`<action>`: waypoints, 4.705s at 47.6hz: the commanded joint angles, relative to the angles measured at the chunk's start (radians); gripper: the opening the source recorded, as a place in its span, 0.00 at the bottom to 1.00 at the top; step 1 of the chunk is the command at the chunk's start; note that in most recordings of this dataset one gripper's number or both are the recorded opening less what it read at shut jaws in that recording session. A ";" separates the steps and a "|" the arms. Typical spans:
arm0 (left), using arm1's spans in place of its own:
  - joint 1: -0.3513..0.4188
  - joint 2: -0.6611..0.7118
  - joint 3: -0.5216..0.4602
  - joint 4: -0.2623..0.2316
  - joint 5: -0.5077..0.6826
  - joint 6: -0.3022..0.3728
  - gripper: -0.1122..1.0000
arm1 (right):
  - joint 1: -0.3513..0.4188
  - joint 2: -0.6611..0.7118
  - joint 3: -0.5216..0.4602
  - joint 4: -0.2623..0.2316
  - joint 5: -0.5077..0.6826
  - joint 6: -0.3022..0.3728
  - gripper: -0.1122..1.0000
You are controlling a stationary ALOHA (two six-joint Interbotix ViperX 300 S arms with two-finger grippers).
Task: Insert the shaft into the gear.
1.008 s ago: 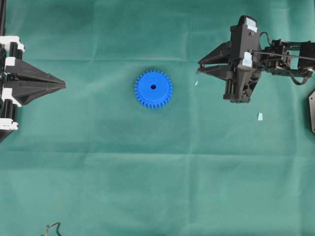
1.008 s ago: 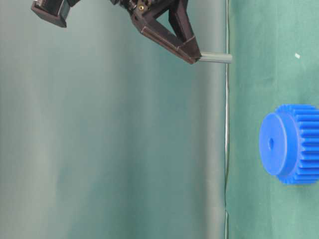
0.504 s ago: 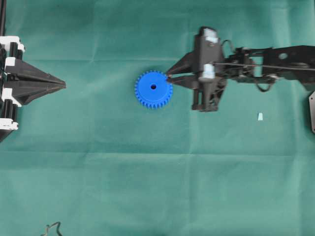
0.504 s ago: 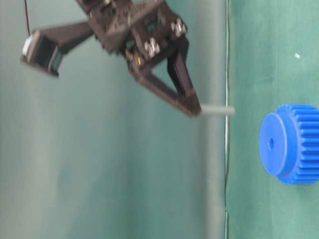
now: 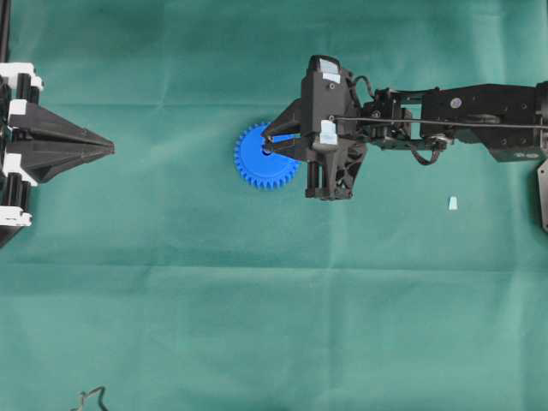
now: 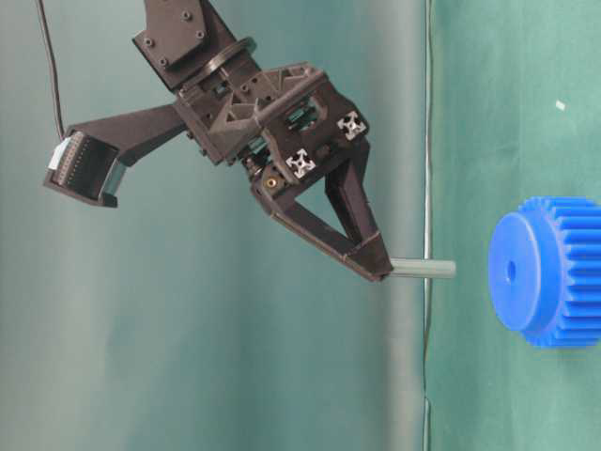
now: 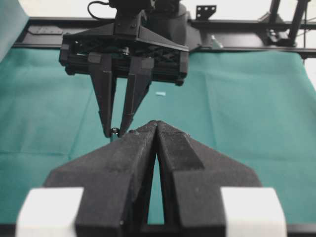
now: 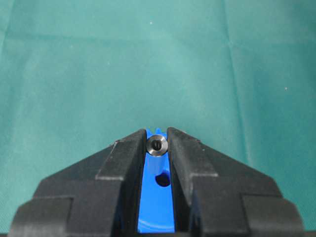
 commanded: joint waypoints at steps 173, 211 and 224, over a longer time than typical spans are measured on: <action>0.000 0.003 -0.025 0.003 0.009 -0.002 0.10 | -0.021 -0.887 0.555 0.005 -0.031 0.025 0.94; 0.000 0.003 -0.026 0.003 0.009 -0.002 0.10 | -0.021 -0.870 0.561 0.005 -0.041 0.034 0.94; 0.002 0.003 -0.025 0.003 0.011 -0.002 0.10 | -0.023 -0.870 0.561 0.005 -0.044 0.034 0.94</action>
